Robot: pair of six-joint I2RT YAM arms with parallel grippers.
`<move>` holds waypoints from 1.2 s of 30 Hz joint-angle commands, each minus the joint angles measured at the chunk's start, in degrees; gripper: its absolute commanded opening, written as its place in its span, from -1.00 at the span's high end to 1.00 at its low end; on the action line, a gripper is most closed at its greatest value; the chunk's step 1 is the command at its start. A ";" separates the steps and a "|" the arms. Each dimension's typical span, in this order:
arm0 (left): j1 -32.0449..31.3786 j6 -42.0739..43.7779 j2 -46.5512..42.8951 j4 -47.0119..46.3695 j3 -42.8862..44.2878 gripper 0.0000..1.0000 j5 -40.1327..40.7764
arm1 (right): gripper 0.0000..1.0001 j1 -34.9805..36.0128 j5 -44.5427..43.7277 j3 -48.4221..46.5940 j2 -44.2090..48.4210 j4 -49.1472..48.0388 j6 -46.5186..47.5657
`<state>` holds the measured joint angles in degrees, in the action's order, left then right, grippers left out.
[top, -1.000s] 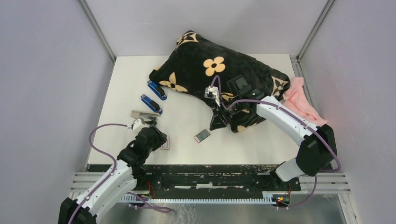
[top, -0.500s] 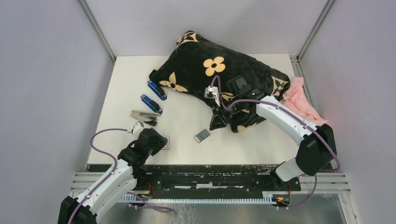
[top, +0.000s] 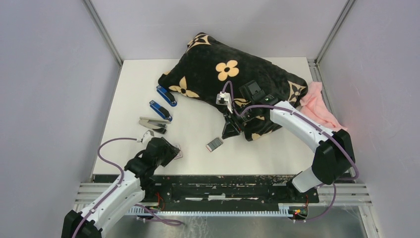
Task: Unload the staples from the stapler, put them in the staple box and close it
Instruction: Adjust the shell at the center of the board.
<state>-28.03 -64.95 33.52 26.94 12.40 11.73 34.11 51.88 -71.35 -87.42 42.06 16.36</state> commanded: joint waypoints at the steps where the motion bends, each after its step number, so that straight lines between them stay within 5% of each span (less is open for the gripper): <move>1: -0.29 -1.86 0.91 -2.10 -0.05 -0.12 -0.60 | 0.39 -0.18 1.47 -0.40 -0.37 -1.17 0.92; 12: -2.15 -1.26 6.95 -10.62 -0.64 0.08 -3.80 | 0.38 -0.18 1.56 -0.58 -0.42 -0.88 1.12; 21: -11.55 0.99 21.19 -18.00 4.98 0.08 1.41 | 0.38 -0.16 1.43 -0.73 -0.73 -0.38 1.59; 24: -12.99 7.00 22.04 -17.11 7.88 0.06 1.85 | 0.38 -0.23 1.28 -0.83 -0.60 -0.02 2.12; 29: -13.63 29.59 14.11 -18.52 7.09 -0.01 -8.22 | 0.38 -0.23 1.33 -1.30 -0.46 0.82 2.82; 32: -13.59 33.77 7.24 -19.03 5.45 -0.15 -8.44 | 0.38 -0.20 1.27 -1.77 -0.16 1.81 3.84; 36: -13.43 36.63 2.33 -21.82 3.73 -0.65 -2.60 | 0.38 -0.27 1.25 -1.81 0.54 2.47 4.93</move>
<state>-41.50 -37.34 38.74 9.47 17.63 5.65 34.06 51.88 -71.37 -88.05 44.05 18.94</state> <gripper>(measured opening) 0.730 0.307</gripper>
